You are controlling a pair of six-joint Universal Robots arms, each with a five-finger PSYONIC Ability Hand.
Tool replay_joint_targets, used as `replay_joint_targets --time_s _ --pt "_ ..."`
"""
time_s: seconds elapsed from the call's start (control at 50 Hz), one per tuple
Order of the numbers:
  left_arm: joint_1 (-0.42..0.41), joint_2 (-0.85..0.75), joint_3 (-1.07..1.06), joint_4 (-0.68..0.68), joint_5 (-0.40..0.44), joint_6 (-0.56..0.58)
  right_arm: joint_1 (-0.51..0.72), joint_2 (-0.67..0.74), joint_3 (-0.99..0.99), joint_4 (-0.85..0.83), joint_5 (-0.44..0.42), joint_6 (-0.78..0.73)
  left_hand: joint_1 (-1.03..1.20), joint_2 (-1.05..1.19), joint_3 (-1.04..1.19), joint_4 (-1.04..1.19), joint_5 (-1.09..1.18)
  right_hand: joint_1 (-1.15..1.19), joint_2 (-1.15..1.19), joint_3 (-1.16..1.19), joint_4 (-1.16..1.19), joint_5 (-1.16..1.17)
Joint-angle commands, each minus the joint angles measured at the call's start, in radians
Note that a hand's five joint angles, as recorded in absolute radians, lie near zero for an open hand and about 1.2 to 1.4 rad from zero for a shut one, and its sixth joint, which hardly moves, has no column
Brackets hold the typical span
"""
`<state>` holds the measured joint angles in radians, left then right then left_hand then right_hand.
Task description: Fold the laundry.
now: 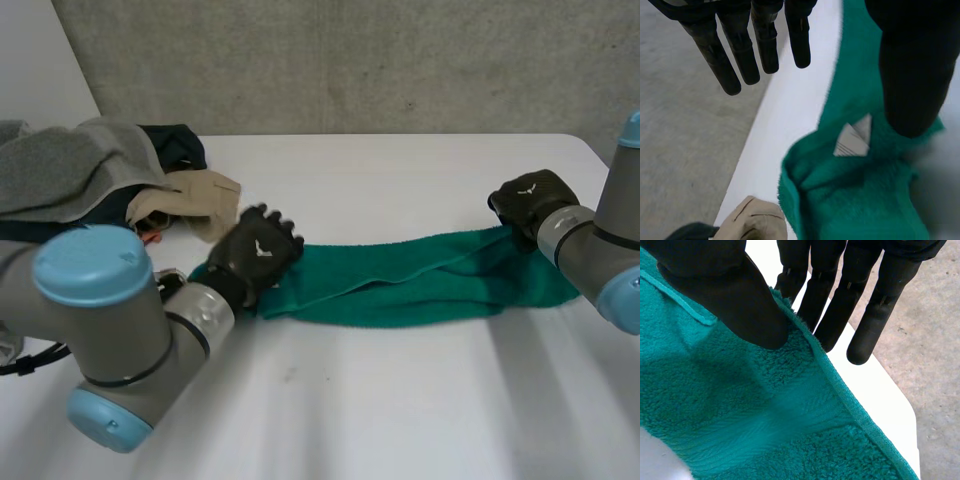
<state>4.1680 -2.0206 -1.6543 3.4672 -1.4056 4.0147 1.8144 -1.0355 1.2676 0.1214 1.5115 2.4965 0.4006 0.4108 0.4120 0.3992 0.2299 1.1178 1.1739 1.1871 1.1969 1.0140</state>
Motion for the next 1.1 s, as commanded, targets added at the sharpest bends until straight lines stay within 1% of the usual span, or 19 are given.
replay_joint_targets --time_s 0.02,0.14,0.3,0.38,0.4,0.42,0.52,0.6,0.68,0.7,0.72,0.76,0.78,0.82,0.84,0.92,0.96,1.02,1.1 --pt "0.001 -0.144 0.105 -0.008 0.004 0.121 -0.003 0.000 0.032 0.000 -0.007 0.001 0.100 0.090 0.089 0.102 0.097 0.279 0.222 0.209 0.199 0.208" --pt "0.001 -0.214 0.177 -0.036 0.007 0.118 -0.003 0.000 0.042 -0.002 -0.014 -0.001 0.165 0.155 0.154 0.167 0.161 0.279 0.222 0.209 0.199 0.208" --pt "-0.002 -0.293 0.255 -0.102 0.008 0.101 -0.003 0.012 0.052 -0.020 -0.014 -0.002 0.417 0.407 0.406 0.419 0.414 0.279 0.222 0.209 0.199 0.208" --pt "-0.002 -0.316 0.280 -0.140 0.008 0.101 -0.003 0.021 0.050 -0.022 -0.014 -0.011 0.681 0.671 0.670 0.683 0.677 0.279 0.222 0.209 0.199 0.208" --pt "0.000 -0.317 0.289 -0.151 0.007 0.101 -0.003 0.021 0.046 -0.020 -0.016 -0.011 0.946 0.936 0.935 0.948 0.943 0.279 0.222 0.209 0.199 0.208" --pt "0.000 -0.316 0.294 -0.152 0.005 0.099 -0.003 0.018 0.042 -0.020 -0.017 -0.011 0.995 0.985 0.984 0.997 0.991 0.279 0.222 0.209 0.199 0.208" --pt "-0.008 -0.250 0.306 -0.149 -0.030 0.061 0.002 -0.001 0.019 -0.008 -0.014 -0.019 0.996 0.986 0.984 0.997 0.992 0.279 0.222 0.209 0.199 0.208" --pt "-0.008 -0.071 0.304 -0.149 -0.082 -0.083 -0.010 -0.072 -0.042 0.041 -0.013 -0.040 0.996 0.986 0.984 0.997 0.992 0.279 0.222 0.209 0.199 0.208" --pt "0.000 0.074 0.307 -0.155 -0.107 -0.239 -0.049 -0.184 -0.103 0.176 -0.016 -0.114 0.996 0.986 0.984 0.997 0.992 0.279 0.222 0.209 0.199 0.208" --pt "0.007 0.141 0.306 -0.157 -0.116 -0.303 -0.067 -0.222 -0.122 0.220 -0.017 -0.149 0.996 0.986 0.984 0.997 0.992 0.279 0.222 0.209 0.199 0.208" --pt "0.012 0.166 0.304 -0.158 -0.119 -0.325 -0.078 -0.241 -0.131 0.239 -0.017 -0.165 0.996 0.986 0.984 0.997 0.992 0.279 0.222 0.209 0.199 0.208" --pt "0.033 0.218 0.301 -0.161 -0.128 -0.379 -0.099 -0.271 -0.145 0.270 -0.017 -0.200 0.996 0.986 0.984 0.997 0.992 0.279 0.222 0.209 0.199 0.208" --pt "0.067 0.256 0.297 -0.171 -0.138 -0.428 -0.124 -0.291 -0.158 0.288 -0.017 -0.237 0.996 0.986 0.984 0.997 0.992 0.279 0.222 0.209 0.199 0.208" --pt "0.107 0.284 0.295 -0.192 -0.144 -0.477 -0.153 -0.305 -0.168 0.294 -0.016 -0.274 0.996 0.986 0.984 0.997 0.992 0.279 0.222 0.209 0.199 0.208" --pt "0.138 0.302 0.295 -0.230 -0.145 -0.526 -0.183 -0.311 -0.172 0.296 -0.013 -0.309 0.996 0.986 0.984 0.997 0.992 0.279 0.222 0.209 0.199 0.208" --pt "0.179 0.300 0.311 -0.344 -0.133 -0.650 -0.211 -0.307 -0.166 0.297 -0.011 -0.340 0.996 0.986 0.984 0.997 0.992 0.279 0.222 0.209 0.199 0.208" --pt "0.190 0.281 0.317 -0.391 -0.103 -0.713 -0.210 -0.296 -0.146 0.297 -0.014 -0.338 0.996 0.986 0.984 0.997 0.992 0.279 0.222 0.209 0.199 0.208" --pt "0.202 0.199 0.330 -0.422 -0.050 -0.769 -0.199 -0.256 -0.113 0.293 -0.014 -0.323 0.996 0.986 0.984 0.997 0.992 0.279 0.222 0.209 0.199 0.208" --pt "0.199 0.087 0.364 -0.436 -0.018 -0.781 -0.181 -0.190 -0.086 0.277 -0.016 -0.289 0.996 0.986 0.984 0.997 0.992 0.279 0.222 0.209 0.199 0.208"
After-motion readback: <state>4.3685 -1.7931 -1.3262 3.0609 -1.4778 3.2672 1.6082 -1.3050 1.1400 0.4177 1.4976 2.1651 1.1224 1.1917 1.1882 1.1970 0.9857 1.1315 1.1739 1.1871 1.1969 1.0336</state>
